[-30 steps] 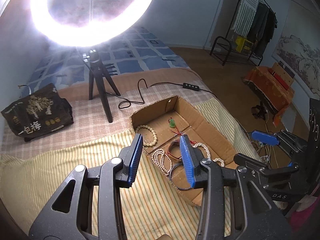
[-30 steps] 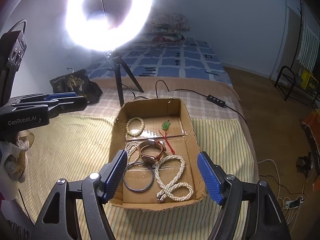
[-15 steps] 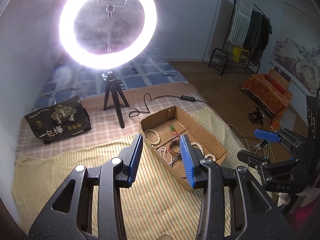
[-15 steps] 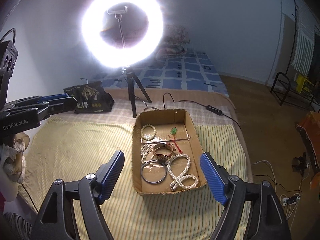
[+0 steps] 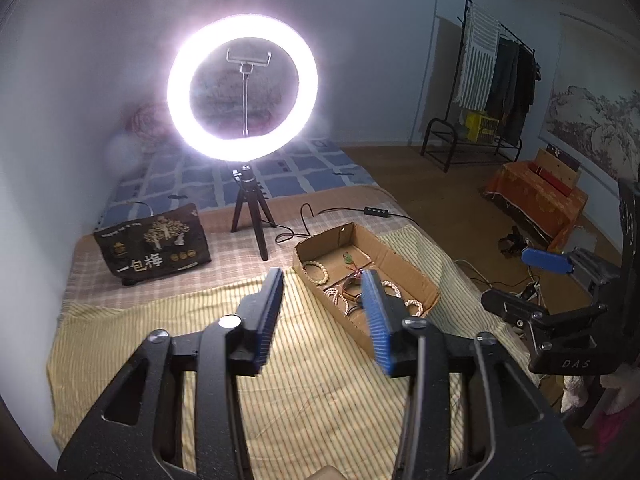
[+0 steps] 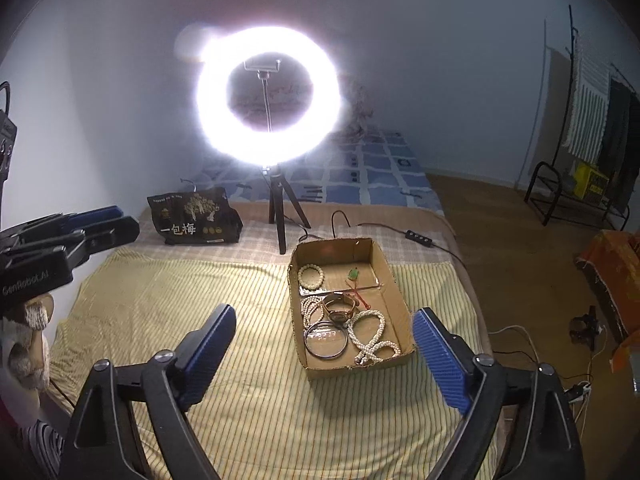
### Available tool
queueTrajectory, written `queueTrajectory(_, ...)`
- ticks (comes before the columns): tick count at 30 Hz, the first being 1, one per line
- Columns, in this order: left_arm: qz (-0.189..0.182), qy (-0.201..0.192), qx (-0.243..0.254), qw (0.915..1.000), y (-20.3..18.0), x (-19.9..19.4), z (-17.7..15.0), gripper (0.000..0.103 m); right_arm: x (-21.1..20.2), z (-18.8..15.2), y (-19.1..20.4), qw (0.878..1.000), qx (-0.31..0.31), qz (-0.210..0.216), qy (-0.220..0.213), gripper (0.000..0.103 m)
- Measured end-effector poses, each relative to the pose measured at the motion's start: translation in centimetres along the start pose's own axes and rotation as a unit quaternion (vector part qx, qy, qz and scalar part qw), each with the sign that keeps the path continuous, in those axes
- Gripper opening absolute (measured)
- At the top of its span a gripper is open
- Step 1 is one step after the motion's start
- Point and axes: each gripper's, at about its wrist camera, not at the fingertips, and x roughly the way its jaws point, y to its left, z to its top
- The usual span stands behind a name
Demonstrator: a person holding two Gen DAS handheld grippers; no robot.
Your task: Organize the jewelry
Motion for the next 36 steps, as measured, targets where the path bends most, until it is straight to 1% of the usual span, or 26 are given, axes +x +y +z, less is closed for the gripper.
queueTrajectory(1, 0.001, -0.004, 0.001, 1.0, -0.1, -0.5, -0.2, 0.056, -0.5, -0.2, 0.3, 1.0, -0.004, -0.007, -0.005, 0.095)
queueTrajectory(2, 0.004, -0.011, 0.001, 0.9999, -0.3, -1.2, -0.6, 0.057, -0.9, -0.3, 0.6, 1.0, -0.006, -0.012, -0.008, 0.099)
queueTrajectory(4, 0.009, -0.018, 0.002, 0.9998, -0.4, -2.2, -1.1, 0.057, -1.6, -0.6, 1.0, 1.0, -0.009, -0.024, -0.016, 0.103)
queueTrajectory(5, 0.011, -0.021, 0.002, 0.9997, -0.4, -2.7, -1.4, 0.058, -2.1, -0.9, 1.2, 0.999, -0.009, -0.027, -0.022, 0.103)
queueTrajectory(9, 0.017, -0.029, 0.0, 0.9994, -0.6, -4.1, -2.7, 0.068, -3.0, -1.7, 1.4, 0.999, 0.001, -0.026, -0.029, 0.103)
queueTrajectory(12, 0.024, -0.038, 0.001, 0.999, -0.7, -5.1, -3.6, 0.071, -3.5, -2.6, 1.5, 0.999, 0.009, -0.029, -0.034, 0.103)
queueTrajectory(17, 0.039, -0.053, 0.007, 0.9978, -0.8, -6.2, -5.0, 0.078, -3.5, -4.1, 1.3, 0.998, 0.026, -0.035, -0.04, 0.103)
queueTrajectory(19, 0.043, -0.057, 0.007, 0.9974, -0.8, -6.4, -5.5, 0.084, -3.3, -4.6, 1.1, 0.998, 0.036, -0.034, -0.041, 0.103)
queueTrajectory(23, 0.051, -0.059, 0.017, 0.9968, -0.9, -6.3, -6.5, 0.086, -3.2, -5.1, 1.4, 0.997, 0.032, -0.044, -0.049, 0.103)
queueTrajectory(24, 0.051, -0.059, 0.019, 0.9968, -0.9, -6.3, -6.7, 0.088, -3.3, -5.2, 1.6, 0.997, 0.027, -0.051, -0.055, 0.103)
queueTrajectory(25, 0.053, -0.057, 0.022, 0.9967, -1.0, -6.2, -6.9, 0.094, -3.4, -5.4, 1.7, 0.996, 0.023, -0.055, -0.06, 0.103)
queueTrajectory(27, 0.055, -0.059, 0.027, 0.9963, -1.1, -6.2, -7.1, 0.101, -3.4, -5.8, 2.0, 0.996, 0.019, -0.061, -0.066, 0.103)
queueTrajectory(31, 0.069, -0.072, 0.034, 0.9945, -1.1, -6.6, -7.4, 0.102, -3.2, -6.1, 2.1, 0.996, 0.024, -0.061, -0.068, 0.103)
queueTrajectory(36, 0.067, -0.058, 0.024, 0.9957, -0.7, -6.3, -7.8, 0.102, -2.8, -6.2, 1.9, 0.995, 0.022, -0.073, -0.067, 0.103)
